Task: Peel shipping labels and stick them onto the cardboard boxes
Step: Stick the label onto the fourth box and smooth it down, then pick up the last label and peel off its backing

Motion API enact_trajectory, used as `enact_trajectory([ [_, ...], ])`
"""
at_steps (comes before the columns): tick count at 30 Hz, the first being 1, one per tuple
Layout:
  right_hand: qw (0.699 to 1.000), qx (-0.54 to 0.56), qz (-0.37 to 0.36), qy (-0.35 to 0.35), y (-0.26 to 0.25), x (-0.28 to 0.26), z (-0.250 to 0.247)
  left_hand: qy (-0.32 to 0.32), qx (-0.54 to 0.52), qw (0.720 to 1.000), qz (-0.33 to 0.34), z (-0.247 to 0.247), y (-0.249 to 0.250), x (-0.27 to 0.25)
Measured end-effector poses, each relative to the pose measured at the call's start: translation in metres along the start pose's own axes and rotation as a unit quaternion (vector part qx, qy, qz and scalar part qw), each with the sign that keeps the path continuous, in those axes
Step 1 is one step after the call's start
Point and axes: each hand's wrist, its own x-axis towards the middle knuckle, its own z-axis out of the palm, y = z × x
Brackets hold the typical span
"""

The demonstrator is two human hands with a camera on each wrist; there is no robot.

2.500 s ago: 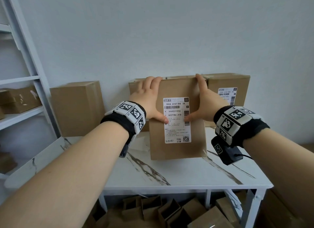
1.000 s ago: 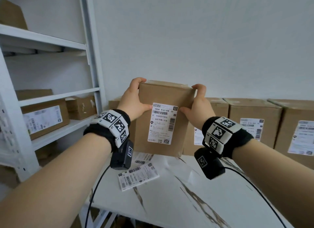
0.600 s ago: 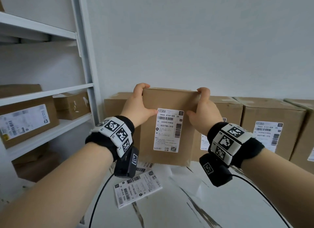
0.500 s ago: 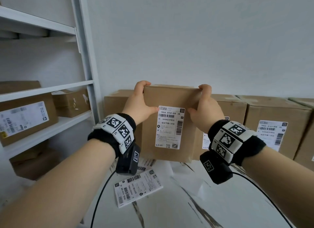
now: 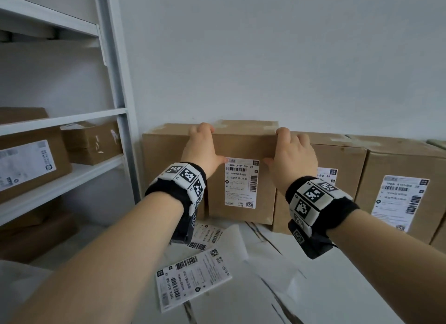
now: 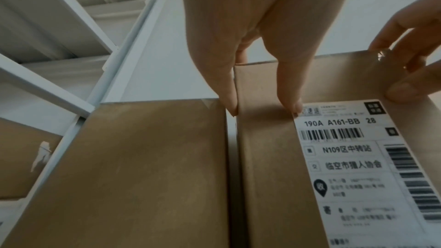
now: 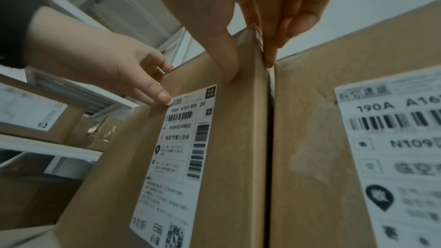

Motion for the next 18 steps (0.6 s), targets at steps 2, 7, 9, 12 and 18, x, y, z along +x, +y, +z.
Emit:
enact_trajectory([
  [2, 1.0, -0.024, -0.009, 0.011, 0.003, 0.002, 0.008, -0.004, 0.013, 1.0, 0.004, 0.008, -0.003, -0.001],
  [7, 0.998, -0.057, -0.022, 0.031, 0.009, 0.001, 0.025, 0.014, 0.078, 0.996, 0.04, 0.022, -0.009, -0.003],
  [9, 0.997, -0.055, -0.018, 0.047, 0.011, 0.001, 0.03, 0.044, 0.129, 0.989, 0.064, 0.026, -0.01, -0.002],
  [12, 0.996, -0.048, -0.024, 0.067, 0.012, 0.002, 0.036, 0.072, 0.193, 0.975, 0.077, 0.029, -0.01, 0.001],
  [18, 0.997, -0.057, -0.023, 0.049, 0.014, -0.001, 0.042, 0.075, 0.214, 0.97, 0.089, 0.032, -0.014, 0.003],
])
